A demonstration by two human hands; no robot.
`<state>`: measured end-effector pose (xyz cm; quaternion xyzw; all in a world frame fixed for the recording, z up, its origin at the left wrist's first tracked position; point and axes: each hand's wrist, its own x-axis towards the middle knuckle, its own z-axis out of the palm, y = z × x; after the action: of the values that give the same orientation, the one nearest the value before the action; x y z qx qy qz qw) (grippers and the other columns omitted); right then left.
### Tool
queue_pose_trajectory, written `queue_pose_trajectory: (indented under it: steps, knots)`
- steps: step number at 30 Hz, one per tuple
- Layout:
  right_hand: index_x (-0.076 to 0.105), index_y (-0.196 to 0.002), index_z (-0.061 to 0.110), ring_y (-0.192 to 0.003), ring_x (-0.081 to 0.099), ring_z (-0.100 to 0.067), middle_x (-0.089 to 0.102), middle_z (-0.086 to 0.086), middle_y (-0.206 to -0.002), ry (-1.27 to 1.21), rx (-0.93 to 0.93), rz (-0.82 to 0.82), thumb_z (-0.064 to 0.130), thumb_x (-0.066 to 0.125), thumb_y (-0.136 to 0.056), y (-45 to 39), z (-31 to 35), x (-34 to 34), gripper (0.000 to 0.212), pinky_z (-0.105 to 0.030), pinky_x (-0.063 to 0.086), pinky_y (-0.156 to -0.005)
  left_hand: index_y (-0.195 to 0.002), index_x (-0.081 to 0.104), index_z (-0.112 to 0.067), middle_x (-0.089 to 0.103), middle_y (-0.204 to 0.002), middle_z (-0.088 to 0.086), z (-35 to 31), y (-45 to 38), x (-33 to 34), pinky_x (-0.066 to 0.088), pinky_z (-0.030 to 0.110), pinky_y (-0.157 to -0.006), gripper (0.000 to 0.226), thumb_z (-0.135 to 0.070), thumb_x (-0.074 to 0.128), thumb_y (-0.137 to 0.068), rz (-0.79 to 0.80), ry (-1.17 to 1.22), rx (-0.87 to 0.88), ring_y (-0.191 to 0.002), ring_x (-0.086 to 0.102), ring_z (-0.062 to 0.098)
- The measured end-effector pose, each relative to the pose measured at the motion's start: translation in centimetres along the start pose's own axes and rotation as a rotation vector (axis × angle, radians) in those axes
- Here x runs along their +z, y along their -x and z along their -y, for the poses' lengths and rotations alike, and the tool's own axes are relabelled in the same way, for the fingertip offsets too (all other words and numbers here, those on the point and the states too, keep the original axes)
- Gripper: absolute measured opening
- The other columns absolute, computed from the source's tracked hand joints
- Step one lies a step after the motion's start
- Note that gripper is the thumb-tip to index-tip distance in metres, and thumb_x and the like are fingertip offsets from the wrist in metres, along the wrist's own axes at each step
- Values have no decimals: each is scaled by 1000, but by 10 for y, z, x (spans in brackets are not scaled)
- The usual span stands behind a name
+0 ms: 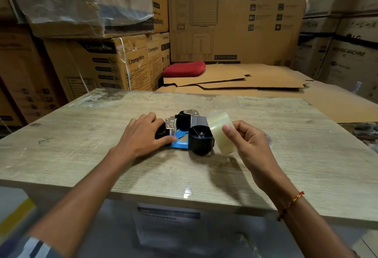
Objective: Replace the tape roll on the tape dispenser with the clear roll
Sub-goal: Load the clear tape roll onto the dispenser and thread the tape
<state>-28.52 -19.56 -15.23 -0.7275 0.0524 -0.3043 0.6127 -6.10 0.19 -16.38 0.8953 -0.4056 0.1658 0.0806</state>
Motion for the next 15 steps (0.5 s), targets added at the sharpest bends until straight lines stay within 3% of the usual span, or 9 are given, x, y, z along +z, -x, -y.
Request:
queue_pose_trajectory:
  steps: [4,7,11,15]
  knots:
    - [70,-96,13,-79,63,-23,70,-11,-92,148,-38,9,40,61,-93,3,0,0,29,-30,49,-63,-107,58,-30,62,-99,-9,-7,21,-10,34,32,-73,83,-93,21,-69,10,-56,-7,-88,46,13]
    - [67,-93,13,-84,60,-30,66,-12,-90,261,-84,47,33,60,-97,5,1,2,22,-43,50,-66,-111,57,-32,65,-104,-10,-12,38,-16,38,31,-68,67,-85,39,-75,24,-39,-28,-92,52,13]
    - [65,-95,21,-80,58,-11,64,2,-88,379,-136,62,33,59,-97,7,-1,2,14,-20,45,-62,-114,54,-33,63,-106,-12,-28,62,-25,44,32,-67,55,-78,49,-82,53,-4,-70,-91,57,13]
    - [62,-96,24,-88,55,-15,59,11,-89,562,-219,87,35,59,-97,6,-1,0,11,-28,41,-70,-115,50,-30,62,-109,-8,-45,84,-30,46,36,-69,54,-74,43,-86,24,-25,-89,-97,59,17]
